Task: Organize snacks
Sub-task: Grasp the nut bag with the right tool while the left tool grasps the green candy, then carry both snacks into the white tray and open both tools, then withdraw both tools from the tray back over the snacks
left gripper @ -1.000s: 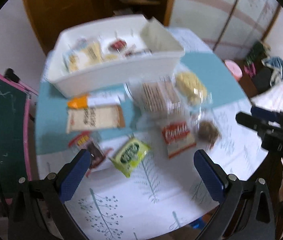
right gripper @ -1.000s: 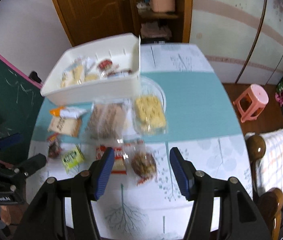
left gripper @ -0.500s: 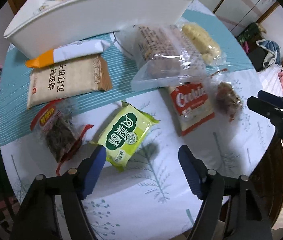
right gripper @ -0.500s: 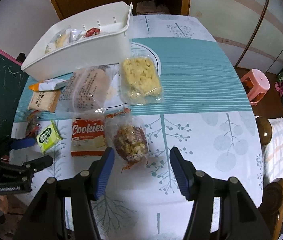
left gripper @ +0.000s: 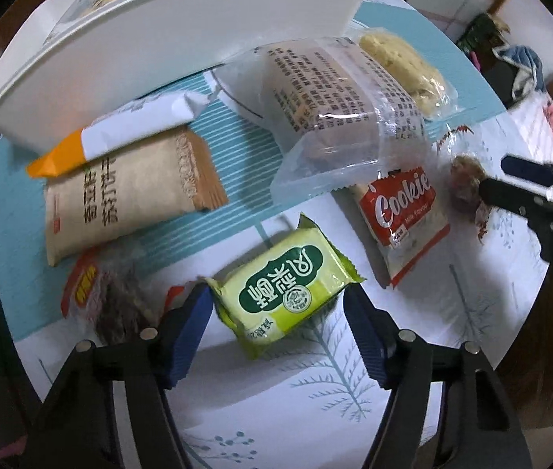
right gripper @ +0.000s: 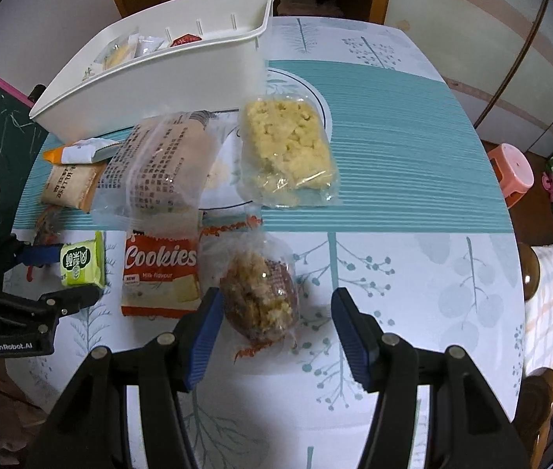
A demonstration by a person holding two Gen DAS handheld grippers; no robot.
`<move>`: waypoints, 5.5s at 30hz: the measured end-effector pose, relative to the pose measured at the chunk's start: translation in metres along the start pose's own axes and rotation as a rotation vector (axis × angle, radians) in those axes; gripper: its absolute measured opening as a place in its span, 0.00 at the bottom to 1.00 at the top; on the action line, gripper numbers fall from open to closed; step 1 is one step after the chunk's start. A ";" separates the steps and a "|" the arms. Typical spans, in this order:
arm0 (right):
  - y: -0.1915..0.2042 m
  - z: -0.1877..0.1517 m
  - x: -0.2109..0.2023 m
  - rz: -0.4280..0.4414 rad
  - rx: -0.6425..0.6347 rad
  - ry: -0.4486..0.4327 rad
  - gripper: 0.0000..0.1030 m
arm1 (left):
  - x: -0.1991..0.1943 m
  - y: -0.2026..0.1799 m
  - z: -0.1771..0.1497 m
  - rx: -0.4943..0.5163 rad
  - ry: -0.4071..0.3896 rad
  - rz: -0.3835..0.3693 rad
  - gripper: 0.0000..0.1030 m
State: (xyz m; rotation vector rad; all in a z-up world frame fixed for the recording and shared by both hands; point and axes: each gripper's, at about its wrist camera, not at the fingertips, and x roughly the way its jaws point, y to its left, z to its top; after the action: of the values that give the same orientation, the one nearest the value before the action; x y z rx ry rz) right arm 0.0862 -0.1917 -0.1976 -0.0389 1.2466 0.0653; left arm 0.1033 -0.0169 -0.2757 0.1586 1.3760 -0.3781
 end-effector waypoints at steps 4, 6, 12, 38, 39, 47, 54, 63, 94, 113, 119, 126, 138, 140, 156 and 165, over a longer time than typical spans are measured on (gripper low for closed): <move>0.000 0.003 0.008 0.000 -0.009 0.008 0.52 | -0.001 -0.012 0.003 0.058 0.004 0.032 0.62; 0.000 0.003 0.011 0.017 -0.005 0.018 0.52 | 0.000 -0.018 0.003 0.097 0.012 0.063 0.59; 0.009 -0.001 0.022 0.028 -0.029 0.051 0.51 | -0.002 -0.026 0.010 0.122 0.019 0.076 0.43; 0.031 -0.002 -0.059 0.098 -0.069 -0.140 0.45 | -0.128 -0.022 0.003 -0.024 -0.242 -0.021 0.27; 0.031 0.002 -0.063 0.105 -0.070 -0.150 0.45 | -0.134 -0.022 0.005 -0.033 -0.254 -0.026 0.27; 0.051 0.036 -0.107 0.147 -0.110 -0.261 0.45 | -0.180 -0.014 0.031 -0.071 -0.369 -0.023 0.27; 0.060 0.083 -0.140 0.166 -0.098 -0.358 0.45 | -0.226 0.004 0.070 -0.107 -0.459 0.008 0.27; 0.073 0.146 -0.157 0.164 -0.080 -0.431 0.46 | -0.252 0.033 0.128 -0.145 -0.516 0.036 0.27; 0.060 0.239 -0.093 0.129 0.064 -0.383 0.46 | -0.181 0.085 0.229 -0.211 -0.458 0.078 0.28; 0.053 0.241 -0.060 0.144 0.117 -0.283 0.48 | -0.165 0.089 0.219 -0.283 -0.430 0.139 0.87; 0.050 0.232 -0.063 0.150 0.119 -0.279 0.48 | -0.167 0.084 0.209 -0.291 -0.428 0.138 0.88; 0.049 0.220 -0.074 0.149 0.116 -0.287 0.48 | -0.176 0.075 0.194 -0.296 -0.436 0.139 0.88; 0.049 0.190 -0.114 0.151 0.092 -0.335 0.48 | -0.212 0.048 0.157 -0.290 -0.491 0.162 0.88; 0.050 0.182 -0.124 0.152 0.085 -0.346 0.48 | -0.219 0.043 0.150 -0.291 -0.502 0.166 0.88; 0.046 0.123 -0.165 0.150 0.038 -0.370 0.52 | -0.252 -0.001 0.079 -0.293 -0.557 0.202 0.90; 0.047 0.087 -0.153 0.144 0.005 -0.318 0.52 | -0.235 -0.003 0.037 -0.336 -0.520 0.211 0.91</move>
State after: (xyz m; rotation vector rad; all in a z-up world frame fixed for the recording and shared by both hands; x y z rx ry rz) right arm 0.1165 -0.1437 -0.0243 0.0640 0.9300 0.1860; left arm 0.1024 0.0075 -0.0387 -0.0711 0.8801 -0.0010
